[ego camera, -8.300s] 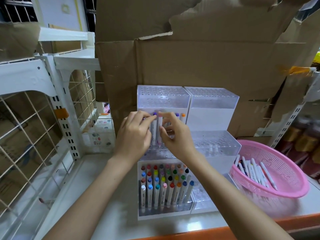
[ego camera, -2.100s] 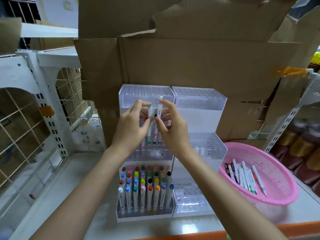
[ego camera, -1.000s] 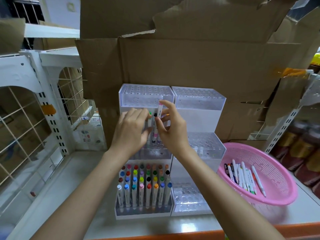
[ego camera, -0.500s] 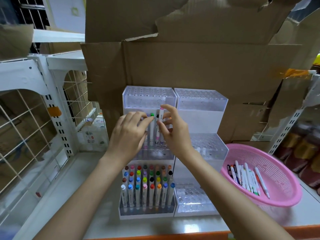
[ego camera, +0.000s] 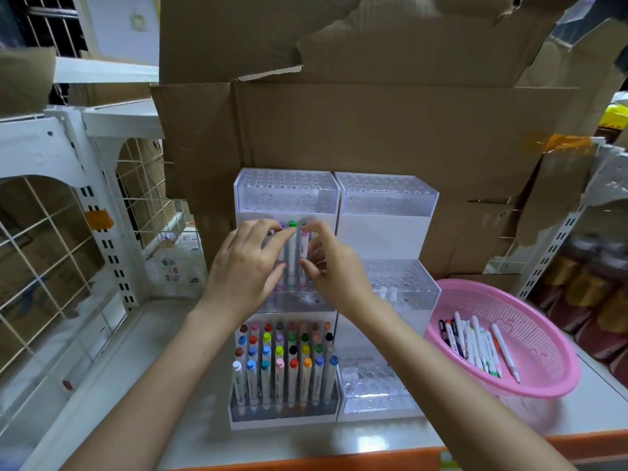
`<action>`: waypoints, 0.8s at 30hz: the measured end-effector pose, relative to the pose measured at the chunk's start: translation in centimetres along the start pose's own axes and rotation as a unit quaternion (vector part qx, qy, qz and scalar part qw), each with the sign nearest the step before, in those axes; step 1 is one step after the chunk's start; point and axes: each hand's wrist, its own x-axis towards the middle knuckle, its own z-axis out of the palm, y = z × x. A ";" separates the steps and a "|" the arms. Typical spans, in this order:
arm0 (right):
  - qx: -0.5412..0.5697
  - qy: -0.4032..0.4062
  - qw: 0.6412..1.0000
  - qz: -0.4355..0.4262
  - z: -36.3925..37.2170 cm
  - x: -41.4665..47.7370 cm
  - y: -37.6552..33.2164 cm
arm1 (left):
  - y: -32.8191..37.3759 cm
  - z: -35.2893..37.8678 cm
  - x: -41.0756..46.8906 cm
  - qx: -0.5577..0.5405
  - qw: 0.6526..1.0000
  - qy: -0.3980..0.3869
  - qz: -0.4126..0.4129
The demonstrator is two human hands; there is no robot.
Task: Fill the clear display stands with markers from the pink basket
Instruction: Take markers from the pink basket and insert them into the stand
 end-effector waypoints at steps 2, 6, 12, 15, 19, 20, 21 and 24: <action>-0.008 0.002 1.000 -0.009 -0.1 0.1 0.0 | 0.0 -0.1 0.0 -0.003 1.000 -0.002 0.000; -0.033 -0.002 0.999 -0.020 -0.2 0.2 -0.1 | 0.2 -0.2 0.0 0.000 1.000 -0.005 -0.004; -0.063 0.001 0.998 -0.014 -0.2 0.3 -0.3 | 0.6 -0.1 -0.1 -0.001 1.000 -0.011 -0.020; -0.070 -0.013 0.997 -0.014 -0.4 0.4 -0.5 | 0.7 -0.3 0.0 -0.002 1.000 -0.013 -0.025; -0.050 -0.024 0.998 -0.035 -1.2 0.2 -0.8 | 0.9 -0.2 0.3 -0.023 0.998 -0.013 -0.053; -0.042 -0.018 0.998 -0.040 -1.5 0.0 -0.8 | 1.1 -0.2 0.4 -0.023 0.998 -0.014 -0.058; -0.035 -0.011 0.998 -0.041 -1.8 -0.1 -0.8 | 1.3 -0.2 0.4 -0.019 0.998 -0.013 -0.064; -0.034 -0.008 0.999 -0.041 -3.2 -0.8 -0.1 | 2.4 -0.3 0.7 -0.016 0.997 -0.003 -0.080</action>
